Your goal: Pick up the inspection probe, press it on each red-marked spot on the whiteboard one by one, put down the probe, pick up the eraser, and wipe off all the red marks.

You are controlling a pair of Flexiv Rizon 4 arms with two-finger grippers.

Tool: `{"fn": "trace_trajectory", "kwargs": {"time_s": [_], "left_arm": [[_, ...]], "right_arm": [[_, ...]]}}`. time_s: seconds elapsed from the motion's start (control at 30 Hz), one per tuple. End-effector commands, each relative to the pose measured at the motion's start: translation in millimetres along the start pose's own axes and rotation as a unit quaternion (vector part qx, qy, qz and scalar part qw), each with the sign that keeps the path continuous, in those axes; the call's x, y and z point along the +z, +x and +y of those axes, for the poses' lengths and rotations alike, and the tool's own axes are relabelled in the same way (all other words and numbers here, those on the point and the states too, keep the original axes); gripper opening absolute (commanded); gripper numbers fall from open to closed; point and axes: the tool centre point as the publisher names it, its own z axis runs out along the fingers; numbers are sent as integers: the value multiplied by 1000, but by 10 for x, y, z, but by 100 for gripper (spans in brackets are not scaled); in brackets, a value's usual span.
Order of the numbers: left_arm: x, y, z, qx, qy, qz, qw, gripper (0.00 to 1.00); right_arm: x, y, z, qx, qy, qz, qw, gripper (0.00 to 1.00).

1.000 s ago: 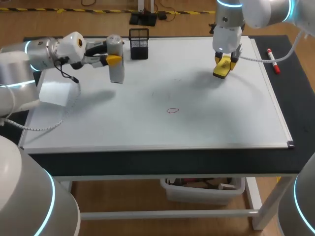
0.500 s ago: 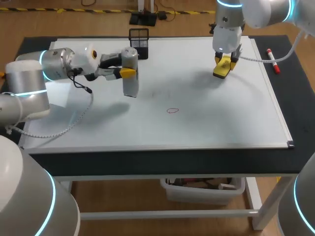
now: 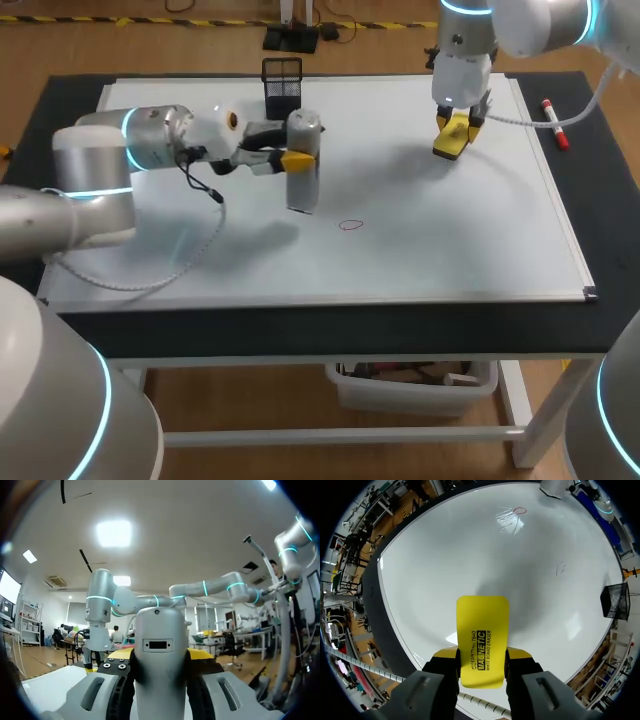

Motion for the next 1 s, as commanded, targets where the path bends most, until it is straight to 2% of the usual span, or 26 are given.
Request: {"fn": "trace_trajectory", "kwargs": {"time_s": [0.03,0.57,1.0], "left_arm": [[191,-89,115,-6,5,15,1000,0],[571,-36,419,-35,3,51,998,0],[654,-173,554,-35,-6,52,998,0]], "right_arm": [[-16,6,-5,-1,1,1,1000,0],[-16,6,-5,-1,1,1,1000,0],[-16,6,-5,-1,1,1,1000,0]]}}
